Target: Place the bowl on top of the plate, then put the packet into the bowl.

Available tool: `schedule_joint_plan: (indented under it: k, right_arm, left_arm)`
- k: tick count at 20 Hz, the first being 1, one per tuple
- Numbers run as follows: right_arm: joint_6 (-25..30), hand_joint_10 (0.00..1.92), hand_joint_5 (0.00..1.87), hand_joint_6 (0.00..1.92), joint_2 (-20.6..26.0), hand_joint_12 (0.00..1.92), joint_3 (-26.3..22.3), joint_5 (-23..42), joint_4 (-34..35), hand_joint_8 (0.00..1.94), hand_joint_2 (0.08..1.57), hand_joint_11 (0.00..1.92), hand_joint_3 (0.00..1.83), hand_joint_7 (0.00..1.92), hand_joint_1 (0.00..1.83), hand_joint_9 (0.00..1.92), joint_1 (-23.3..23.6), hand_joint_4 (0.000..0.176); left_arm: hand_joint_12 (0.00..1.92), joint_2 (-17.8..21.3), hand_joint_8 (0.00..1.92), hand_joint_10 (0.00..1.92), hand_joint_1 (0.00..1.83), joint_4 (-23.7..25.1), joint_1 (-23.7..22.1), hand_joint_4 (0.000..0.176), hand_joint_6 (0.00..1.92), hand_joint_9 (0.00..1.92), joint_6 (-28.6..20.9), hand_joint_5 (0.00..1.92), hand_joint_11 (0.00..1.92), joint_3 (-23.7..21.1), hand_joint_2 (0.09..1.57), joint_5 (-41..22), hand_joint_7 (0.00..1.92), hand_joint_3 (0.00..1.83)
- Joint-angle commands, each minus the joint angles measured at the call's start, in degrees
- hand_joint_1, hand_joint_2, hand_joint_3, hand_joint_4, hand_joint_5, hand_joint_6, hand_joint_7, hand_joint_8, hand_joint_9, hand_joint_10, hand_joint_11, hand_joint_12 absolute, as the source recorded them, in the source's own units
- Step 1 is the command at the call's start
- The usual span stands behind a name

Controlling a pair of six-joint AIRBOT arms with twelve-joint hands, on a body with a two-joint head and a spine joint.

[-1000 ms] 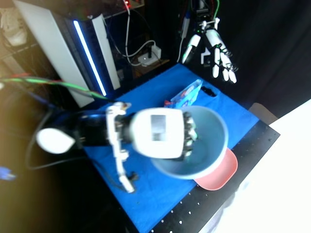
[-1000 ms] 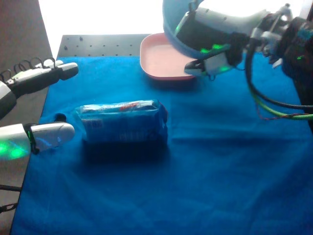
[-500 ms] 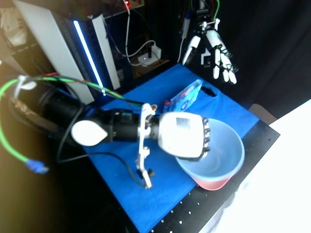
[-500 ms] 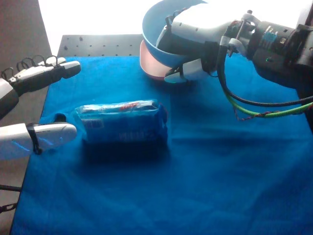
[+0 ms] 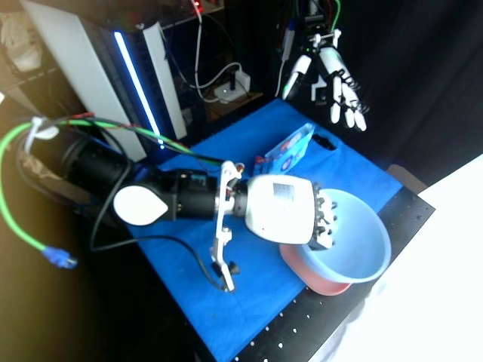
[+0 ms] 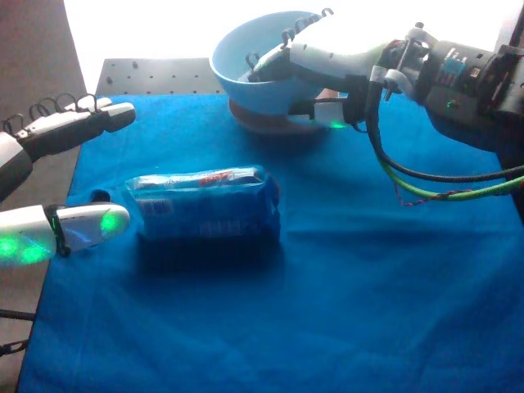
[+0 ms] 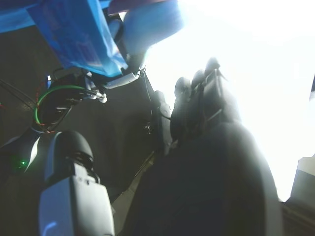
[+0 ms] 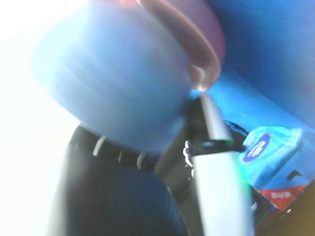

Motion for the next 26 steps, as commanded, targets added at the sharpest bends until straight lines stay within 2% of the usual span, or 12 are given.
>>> schedule_joint_plan:
  k: [1,6,10,11,13,18,19,21,22,23,25,26]
  right_arm:
    - [0.0,0.03,0.42,0.00,0.4,1.07,-0.1,5.7,1.6,0.01,1.41,0.13,0.00,0.51,0.86,0.56,0.2,0.000]
    - [0.1,0.00,0.33,0.00,2.7,0.99,-1.9,5.7,1.7,0.00,1.38,0.02,0.00,0.37,0.74,0.39,-0.9,0.002]
    - [0.1,0.00,0.17,0.00,4.7,1.03,-4.0,5.7,1.9,0.00,1.31,0.00,0.00,0.26,0.56,0.33,-1.0,0.084]
    - [0.1,0.02,0.04,0.01,5.3,0.41,-4.6,5.9,2.3,0.02,1.15,0.00,0.00,0.05,0.57,0.10,-1.0,0.151]
    - [0.1,0.01,0.01,0.00,6.3,0.14,-5.2,8.6,3.7,0.00,1.10,0.00,0.00,0.01,0.54,0.03,-1.3,0.170]
    - [0.1,0.00,0.00,0.00,11.4,0.00,-8.8,20.5,12.4,0.00,1.01,0.00,0.00,0.00,0.46,0.00,-4.3,0.176]
    - [0.1,0.00,0.00,0.00,13.4,0.00,-10.5,24.4,15.8,0.00,1.05,0.00,0.01,0.00,0.48,0.00,-6.2,0.176]
    - [0.1,0.00,0.00,0.00,16.1,0.00,-13.1,30.0,20.2,0.00,1.06,0.00,0.01,0.00,0.48,0.00,-9.2,0.163]
    - [0.1,0.00,0.00,0.00,17.4,0.00,-14.5,32.5,22.2,0.00,1.06,0.00,0.01,0.00,0.41,0.00,-10.7,0.175]
    - [0.1,0.00,0.00,0.00,18.2,0.00,-15.5,35.2,24.0,0.00,1.07,0.00,0.01,0.00,0.35,0.00,-12.2,0.176]
    - [0.1,0.00,0.00,0.00,19.2,0.00,-17.1,38.5,25.7,0.00,1.08,0.00,0.01,0.00,0.32,0.00,-14.0,0.176]
    - [0.1,0.00,0.00,0.00,19.5,0.00,-17.7,39.5,26.3,0.00,1.10,0.00,0.01,0.00,0.38,0.00,-14.7,0.176]
  left_arm:
    - [0.00,-0.1,0.01,0.00,0.55,-0.5,-0.7,0.106,0.00,0.02,-0.4,0.30,0.00,0.0,1.00,-7.2,0.15,0.00]
    - [0.02,-0.2,0.00,0.01,0.55,-0.6,-0.7,0.098,0.00,0.05,-0.4,0.29,0.05,-0.2,1.01,-7.3,0.14,0.00]
    - [0.03,-0.2,0.00,0.01,0.56,-0.8,-0.7,0.096,0.00,0.06,-0.4,0.29,0.05,-0.2,1.01,-7.3,0.15,0.00]
    - [0.01,-0.2,0.00,0.00,0.58,-0.8,-0.7,0.093,0.00,0.03,-0.4,0.28,0.00,-0.2,1.00,-7.4,0.13,0.00]
    - [0.00,-0.2,0.00,0.00,0.58,-0.8,-0.7,0.098,0.00,0.01,-0.4,0.27,0.00,0.0,0.99,-7.0,0.12,0.00]
    - [0.06,-0.6,0.00,0.01,0.73,3.5,-4.4,0.066,0.00,0.09,-0.3,0.22,0.12,1.9,0.94,-1.3,0.13,0.00]
    - [0.06,-1.2,0.00,0.01,0.76,5.5,-6.4,0.092,0.01,0.10,-0.3,0.23,0.12,2.7,0.91,0.8,0.13,0.00]
    - [0.06,-2.0,0.01,0.01,0.79,9.0,-10.0,0.099,0.02,0.11,-0.3,0.26,0.11,4.1,0.89,4.9,0.15,0.00]
    - [0.04,-2.7,0.00,0.00,0.82,10.8,-11.8,0.131,0.00,0.09,-0.3,0.27,0.04,4.9,0.85,7.2,0.17,0.00]
    - [0.06,-3.4,0.00,0.01,0.81,12.5,-13.5,0.125,0.00,0.15,-0.4,0.30,0.06,5.7,0.85,9.6,0.21,0.00]
    - [0.32,-5.1,0.00,0.01,0.82,16.2,-16.5,0.116,0.00,0.21,-0.5,0.33,0.05,7.5,0.86,14.7,0.25,0.00]
    - [0.91,-5.9,0.02,0.03,0.90,17.8,-17.8,0.083,0.01,0.55,-0.5,0.53,0.26,8.3,0.94,17.2,0.51,0.00]
